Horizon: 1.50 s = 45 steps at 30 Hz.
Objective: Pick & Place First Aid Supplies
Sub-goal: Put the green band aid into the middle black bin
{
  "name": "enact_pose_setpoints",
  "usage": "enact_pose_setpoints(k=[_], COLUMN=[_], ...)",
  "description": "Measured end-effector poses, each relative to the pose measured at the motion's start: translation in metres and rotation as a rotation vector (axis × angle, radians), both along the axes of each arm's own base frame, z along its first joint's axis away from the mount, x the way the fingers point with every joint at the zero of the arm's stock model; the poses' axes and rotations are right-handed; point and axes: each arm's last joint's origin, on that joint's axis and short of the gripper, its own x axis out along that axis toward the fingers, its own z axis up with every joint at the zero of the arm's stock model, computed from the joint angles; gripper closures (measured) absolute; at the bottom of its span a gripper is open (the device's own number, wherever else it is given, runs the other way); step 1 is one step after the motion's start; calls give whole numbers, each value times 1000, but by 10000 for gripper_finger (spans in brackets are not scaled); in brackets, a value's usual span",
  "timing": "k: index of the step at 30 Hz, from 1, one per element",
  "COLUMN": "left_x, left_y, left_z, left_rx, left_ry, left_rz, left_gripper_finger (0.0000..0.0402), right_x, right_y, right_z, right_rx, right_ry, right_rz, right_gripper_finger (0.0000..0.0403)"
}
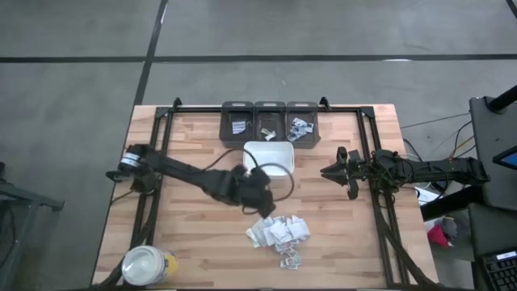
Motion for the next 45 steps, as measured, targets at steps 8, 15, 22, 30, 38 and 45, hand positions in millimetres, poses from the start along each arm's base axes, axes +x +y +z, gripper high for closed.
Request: enact_pose_setpoints(k=[8, 15, 22, 30, 38, 45], left_x=[11, 12, 10, 13, 24, 35], left_y=[61, 136, 202, 247, 267, 281], left_z=[53, 66, 63, 52, 31, 2], left_rx=[344, 457, 450, 446, 430, 374], left_ry=[56, 161, 165, 131, 133, 158], left_rz=[-105, -145, -237, -258, -273, -298], left_gripper_finger=[401, 401, 401, 401, 401, 401], right_x=[0, 0, 0, 0, 0, 0], right_y=[0, 0, 0, 0, 0, 0], right_z=[0, 0, 0, 0, 0, 0], right_rx=[0, 0, 0, 0, -1, -3], right_ry=[0, 0, 0, 0, -1, -1], right_rz=[0, 0, 0, -1, -1, -6], right_gripper_finger=[340, 330, 320, 318, 334, 339])
